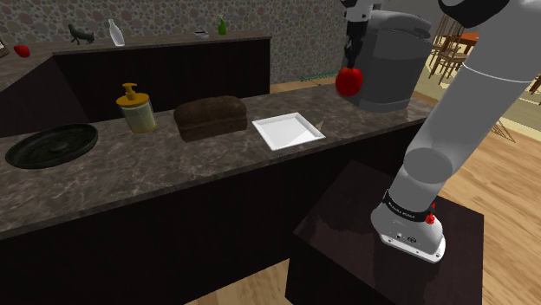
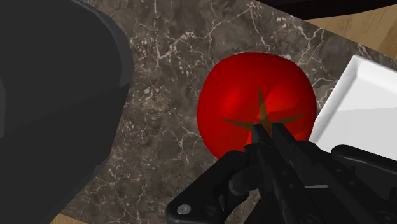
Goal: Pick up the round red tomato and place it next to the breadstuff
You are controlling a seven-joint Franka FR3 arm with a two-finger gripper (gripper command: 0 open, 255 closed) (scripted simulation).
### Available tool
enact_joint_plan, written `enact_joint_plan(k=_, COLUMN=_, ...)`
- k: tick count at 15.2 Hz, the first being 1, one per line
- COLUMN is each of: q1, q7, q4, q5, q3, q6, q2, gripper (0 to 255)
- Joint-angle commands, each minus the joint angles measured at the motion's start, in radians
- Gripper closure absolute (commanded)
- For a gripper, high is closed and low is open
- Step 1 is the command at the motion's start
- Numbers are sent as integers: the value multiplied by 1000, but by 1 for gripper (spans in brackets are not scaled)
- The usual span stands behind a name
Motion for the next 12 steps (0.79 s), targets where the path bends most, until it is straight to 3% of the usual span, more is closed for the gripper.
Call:
enact_joint_plan(k=1, q1=1, q7=-2, q4=25, q5=0, q3=1, q6=-26, q2=-1, gripper=255)
enact_joint_plan(k=12, q1=1, q7=-20, q4=197, q5=14, q3=-1, q6=-177, q2=23, gripper=255)
